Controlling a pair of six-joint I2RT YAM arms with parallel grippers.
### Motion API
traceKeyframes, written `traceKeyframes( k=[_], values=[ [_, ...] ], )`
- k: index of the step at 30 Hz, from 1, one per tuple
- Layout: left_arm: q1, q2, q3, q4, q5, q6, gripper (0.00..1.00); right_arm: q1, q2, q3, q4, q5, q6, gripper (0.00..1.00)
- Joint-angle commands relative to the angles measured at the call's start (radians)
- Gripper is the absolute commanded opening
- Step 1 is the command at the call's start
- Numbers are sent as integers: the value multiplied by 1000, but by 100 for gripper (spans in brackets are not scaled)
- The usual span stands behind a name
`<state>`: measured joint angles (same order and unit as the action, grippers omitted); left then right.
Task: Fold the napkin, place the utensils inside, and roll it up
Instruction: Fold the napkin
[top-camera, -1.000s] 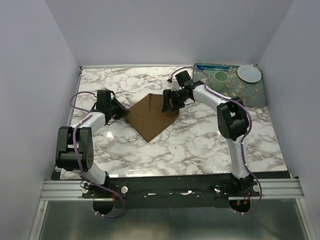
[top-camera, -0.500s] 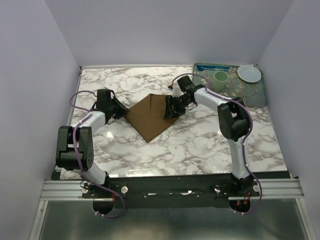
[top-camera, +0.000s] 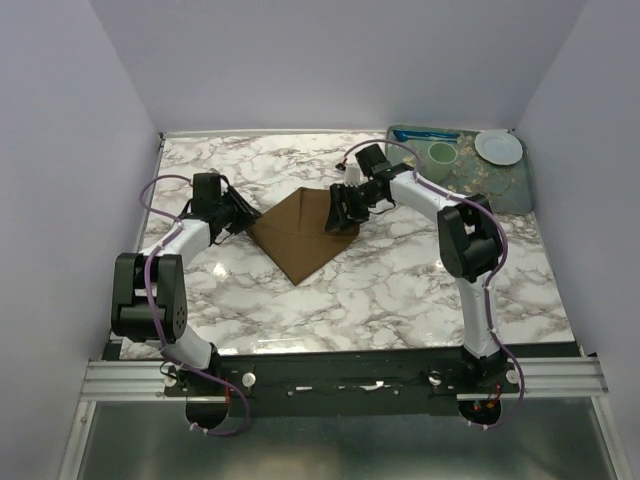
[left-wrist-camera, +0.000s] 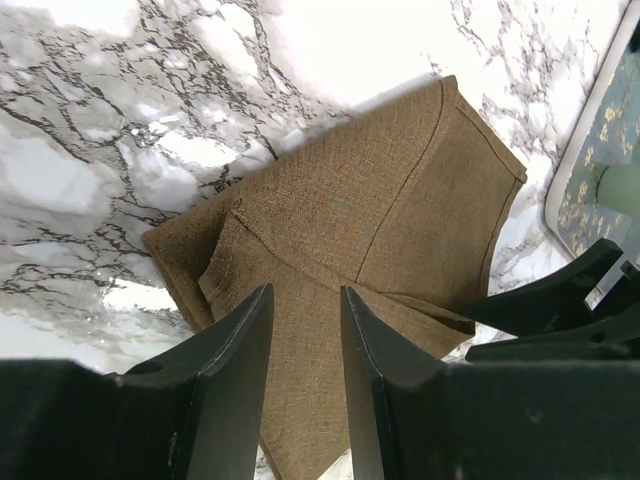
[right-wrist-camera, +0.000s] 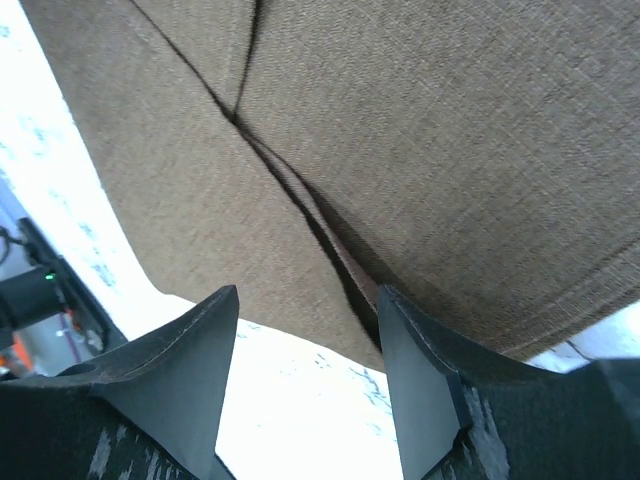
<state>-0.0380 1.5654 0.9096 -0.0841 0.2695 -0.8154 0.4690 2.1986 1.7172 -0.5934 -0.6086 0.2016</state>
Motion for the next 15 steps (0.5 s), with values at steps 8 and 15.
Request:
traceKeyframes(
  k=[8,15],
  values=[
    [-3,55,18,-22,-19,13,41,-13,-31,-134,55,-56,35,66],
    [-3,7,38,-59,-62,42,42,-46,-99,-199,66,3,19,66]
  ],
)
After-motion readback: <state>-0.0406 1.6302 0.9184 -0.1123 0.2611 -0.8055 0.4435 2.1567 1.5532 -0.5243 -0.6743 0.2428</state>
